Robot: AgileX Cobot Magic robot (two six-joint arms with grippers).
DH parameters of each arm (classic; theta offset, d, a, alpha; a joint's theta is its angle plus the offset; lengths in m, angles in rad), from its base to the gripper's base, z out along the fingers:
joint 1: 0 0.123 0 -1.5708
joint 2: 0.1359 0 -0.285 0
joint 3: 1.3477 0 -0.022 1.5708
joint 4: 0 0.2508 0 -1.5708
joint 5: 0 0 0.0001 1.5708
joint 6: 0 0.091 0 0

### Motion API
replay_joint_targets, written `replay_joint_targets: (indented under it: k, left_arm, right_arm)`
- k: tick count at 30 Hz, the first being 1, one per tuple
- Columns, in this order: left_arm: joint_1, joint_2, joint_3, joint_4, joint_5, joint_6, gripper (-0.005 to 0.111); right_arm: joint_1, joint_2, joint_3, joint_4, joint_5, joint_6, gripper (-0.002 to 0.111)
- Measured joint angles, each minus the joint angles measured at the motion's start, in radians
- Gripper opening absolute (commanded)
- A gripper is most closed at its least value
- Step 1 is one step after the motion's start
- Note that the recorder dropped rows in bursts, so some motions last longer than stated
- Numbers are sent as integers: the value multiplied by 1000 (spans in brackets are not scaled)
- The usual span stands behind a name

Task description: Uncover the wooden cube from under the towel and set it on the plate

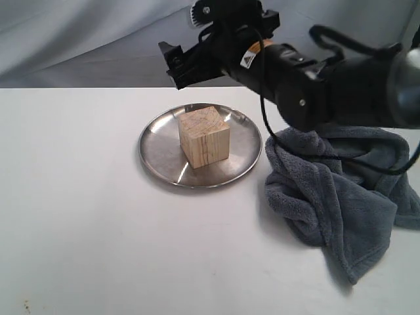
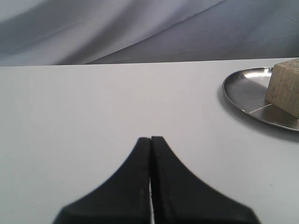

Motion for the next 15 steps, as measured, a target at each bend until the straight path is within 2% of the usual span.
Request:
replay_joint_targets:
  k: [11, 15]
  left_arm:
    - [0, 0, 0, 0, 0, 0, 0]
    - [0, 0, 0, 0, 0, 0, 0]
  right_arm:
    - [0, -309, 0, -16, 433, -184, 105]
    - [0, -420, 0, -24, 568, -212, 101]
